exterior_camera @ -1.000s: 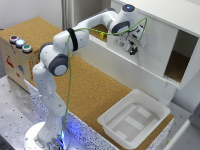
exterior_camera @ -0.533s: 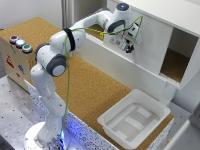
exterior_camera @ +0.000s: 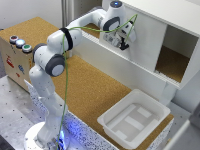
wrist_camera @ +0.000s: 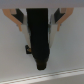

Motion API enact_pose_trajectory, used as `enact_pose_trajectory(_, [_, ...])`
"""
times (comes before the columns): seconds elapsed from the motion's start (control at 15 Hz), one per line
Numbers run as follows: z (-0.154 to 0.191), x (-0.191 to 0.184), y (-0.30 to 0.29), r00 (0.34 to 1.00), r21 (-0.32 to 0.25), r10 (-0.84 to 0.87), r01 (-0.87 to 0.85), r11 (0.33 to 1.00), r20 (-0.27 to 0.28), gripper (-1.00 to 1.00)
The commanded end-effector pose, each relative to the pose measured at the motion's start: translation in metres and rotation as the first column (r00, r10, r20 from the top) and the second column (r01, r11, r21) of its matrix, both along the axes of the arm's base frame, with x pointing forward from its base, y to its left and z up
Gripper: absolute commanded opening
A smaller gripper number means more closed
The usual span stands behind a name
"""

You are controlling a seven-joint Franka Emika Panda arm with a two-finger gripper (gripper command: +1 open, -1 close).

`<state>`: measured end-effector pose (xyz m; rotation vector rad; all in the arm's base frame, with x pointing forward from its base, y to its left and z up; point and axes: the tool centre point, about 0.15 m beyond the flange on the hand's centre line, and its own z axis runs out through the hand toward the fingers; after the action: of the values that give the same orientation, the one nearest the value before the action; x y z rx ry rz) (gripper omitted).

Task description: Move the door all the way to the left

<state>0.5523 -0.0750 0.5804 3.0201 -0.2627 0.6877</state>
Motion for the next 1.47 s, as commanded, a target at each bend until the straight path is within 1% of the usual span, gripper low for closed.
enact_pose_trajectory(0.0, [-0.024, 0.000, 0.051, 0.992, -0.127, -0.119, 0.123, 0.984, 0.041, -1.00])
enact_pose_trajectory(0.4, [-0.023, -0.014, 0.099, 0.995, -0.131, -0.092, 0.095, 0.987, 0.028, -1.00])
enact_pose_trajectory(0.67, [-0.022, -0.023, 0.134, 0.998, -0.118, -0.055, 0.057, 0.991, 0.022, -1.00])
enact_pose_trajectory(1.2, [-0.012, -0.027, 0.187, 0.999, -0.073, 0.008, -0.005, 0.997, 0.041, -1.00])
enact_pose_trajectory(1.4, [-0.008, -0.032, 0.203, 0.998, -0.053, 0.032, -0.029, 0.998, 0.057, -1.00])
